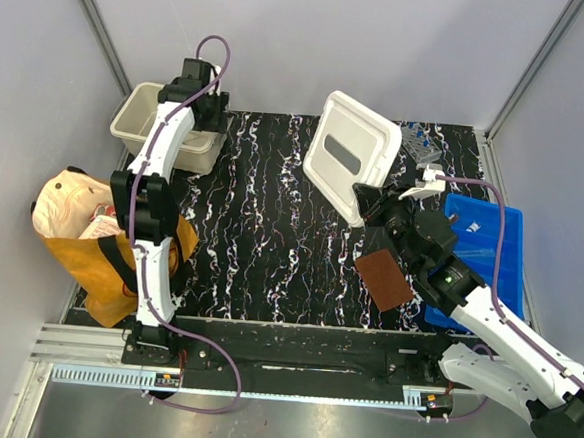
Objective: Organize the chemistry lab equipment
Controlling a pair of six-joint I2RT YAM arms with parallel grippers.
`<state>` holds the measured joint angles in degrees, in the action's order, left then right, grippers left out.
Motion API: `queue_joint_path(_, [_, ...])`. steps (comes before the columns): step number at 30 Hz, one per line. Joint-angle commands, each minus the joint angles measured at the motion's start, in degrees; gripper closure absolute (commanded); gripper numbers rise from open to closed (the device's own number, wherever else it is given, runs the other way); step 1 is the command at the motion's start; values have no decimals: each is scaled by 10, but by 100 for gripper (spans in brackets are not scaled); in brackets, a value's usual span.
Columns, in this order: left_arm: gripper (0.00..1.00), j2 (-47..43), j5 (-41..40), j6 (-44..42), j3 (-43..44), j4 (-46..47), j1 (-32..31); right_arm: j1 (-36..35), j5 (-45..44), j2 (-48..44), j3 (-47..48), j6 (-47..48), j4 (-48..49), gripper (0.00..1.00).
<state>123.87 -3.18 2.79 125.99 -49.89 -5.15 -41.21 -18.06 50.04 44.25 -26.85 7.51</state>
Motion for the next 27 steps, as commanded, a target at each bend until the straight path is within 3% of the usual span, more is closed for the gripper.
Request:
queue_joint_path(1, [37, 22, 29, -14, 26, 25, 2, -2, -28, 2, 32, 29, 62, 100])
queue_joint_path(12, [57, 11, 98, -21, -22, 59, 1, -1, -17, 25, 43, 30, 59, 100])
queue_joint_path(21, [67, -26, 122, -17, -77, 75, -12, -2, -29, 22, 44, 30, 61, 100])
queue_joint_path(27, [67, -85, 135, -10, -159, 118, -30, -2, -33, 51, 65, 36, 84, 100])
